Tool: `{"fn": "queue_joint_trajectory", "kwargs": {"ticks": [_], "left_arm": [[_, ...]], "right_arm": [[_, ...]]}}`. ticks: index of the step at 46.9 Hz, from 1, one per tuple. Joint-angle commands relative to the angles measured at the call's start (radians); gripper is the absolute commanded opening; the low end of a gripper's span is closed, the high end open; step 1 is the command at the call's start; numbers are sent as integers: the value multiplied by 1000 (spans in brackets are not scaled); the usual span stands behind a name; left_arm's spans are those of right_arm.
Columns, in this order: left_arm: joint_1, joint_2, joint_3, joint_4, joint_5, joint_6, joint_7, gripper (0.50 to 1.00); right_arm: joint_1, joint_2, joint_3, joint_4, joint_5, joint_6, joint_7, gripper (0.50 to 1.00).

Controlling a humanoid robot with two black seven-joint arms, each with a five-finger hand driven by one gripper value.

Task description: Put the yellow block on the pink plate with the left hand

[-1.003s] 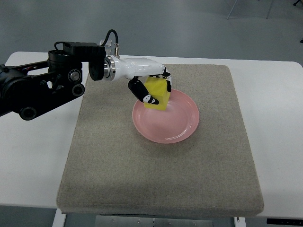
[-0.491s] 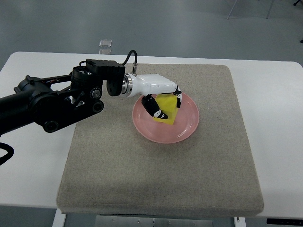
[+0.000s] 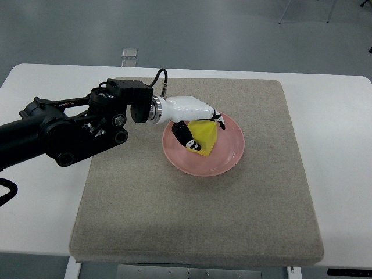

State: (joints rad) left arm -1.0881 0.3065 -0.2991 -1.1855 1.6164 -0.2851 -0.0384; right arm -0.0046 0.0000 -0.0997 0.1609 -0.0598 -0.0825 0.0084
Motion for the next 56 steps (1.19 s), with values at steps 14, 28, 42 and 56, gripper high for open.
{"fn": "queue_joint_trajectory", "kwargs": {"ticks": [14,28,42,56], "left_arm": [[-15,63,-31,-51,-52,3,2,994],[-13,151,-84,-56,-481,1,2,994],[0,194,-150,32,-788,-14,3,994],[14,195,-170,184,-1248,-40,3,994]], "right_arm": [[0,0,0,0,0,1,1,924],[0,0,0,0,0,1,1,924],[0,0,0,0,0,1,-1,924],[0,0,0,0,0,0,-1,924]]}}
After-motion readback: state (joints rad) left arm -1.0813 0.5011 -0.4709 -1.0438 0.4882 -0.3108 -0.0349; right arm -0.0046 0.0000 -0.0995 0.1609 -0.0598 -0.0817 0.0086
